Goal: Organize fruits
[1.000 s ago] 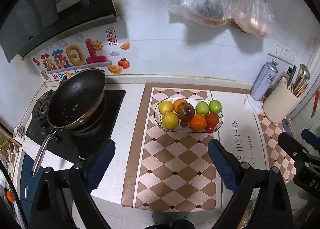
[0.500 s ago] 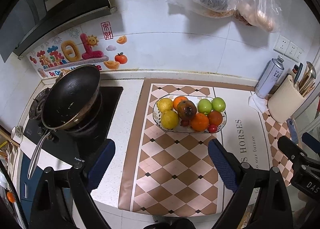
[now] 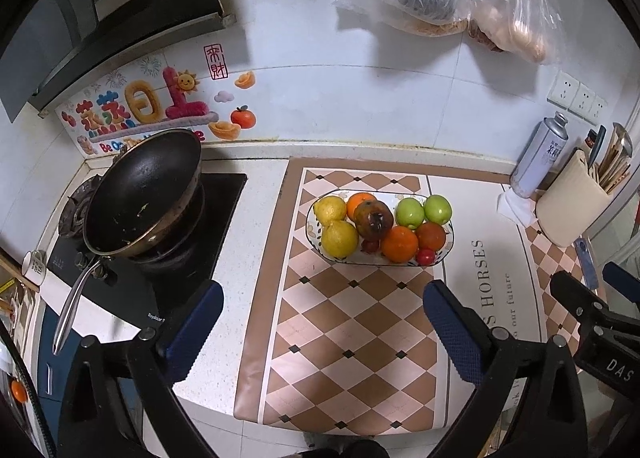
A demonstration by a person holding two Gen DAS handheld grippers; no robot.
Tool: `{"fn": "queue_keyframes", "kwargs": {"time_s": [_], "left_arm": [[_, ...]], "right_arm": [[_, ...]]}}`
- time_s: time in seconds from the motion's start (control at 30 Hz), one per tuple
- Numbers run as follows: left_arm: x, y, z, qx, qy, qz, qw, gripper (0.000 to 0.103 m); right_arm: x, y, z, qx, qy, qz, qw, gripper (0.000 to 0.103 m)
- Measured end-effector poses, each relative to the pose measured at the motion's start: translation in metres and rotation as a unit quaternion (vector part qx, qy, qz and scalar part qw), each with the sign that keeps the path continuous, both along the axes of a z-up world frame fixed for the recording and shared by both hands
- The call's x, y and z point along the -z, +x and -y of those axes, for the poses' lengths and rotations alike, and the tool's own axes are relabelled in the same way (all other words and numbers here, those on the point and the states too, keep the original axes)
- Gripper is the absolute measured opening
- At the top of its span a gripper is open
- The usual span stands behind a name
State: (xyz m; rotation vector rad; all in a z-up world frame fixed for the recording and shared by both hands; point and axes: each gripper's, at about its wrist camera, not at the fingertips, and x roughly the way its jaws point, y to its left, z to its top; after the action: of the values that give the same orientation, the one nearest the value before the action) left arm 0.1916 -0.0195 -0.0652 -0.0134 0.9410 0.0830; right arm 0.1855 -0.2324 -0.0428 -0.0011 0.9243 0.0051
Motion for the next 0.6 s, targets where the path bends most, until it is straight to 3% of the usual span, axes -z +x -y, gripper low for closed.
{"fn": "queue_keyframes", "kwargs": {"time_s": [0.6], "left_arm": [[0.0038,-0.0093,0.0000,-0.009,0.008,0.002,0.9999,0.102]], "right_arm": [[-0.0004,-0.0063,0.0027,-0.007,-0.004,-0.002,1.000,0.102]]}}
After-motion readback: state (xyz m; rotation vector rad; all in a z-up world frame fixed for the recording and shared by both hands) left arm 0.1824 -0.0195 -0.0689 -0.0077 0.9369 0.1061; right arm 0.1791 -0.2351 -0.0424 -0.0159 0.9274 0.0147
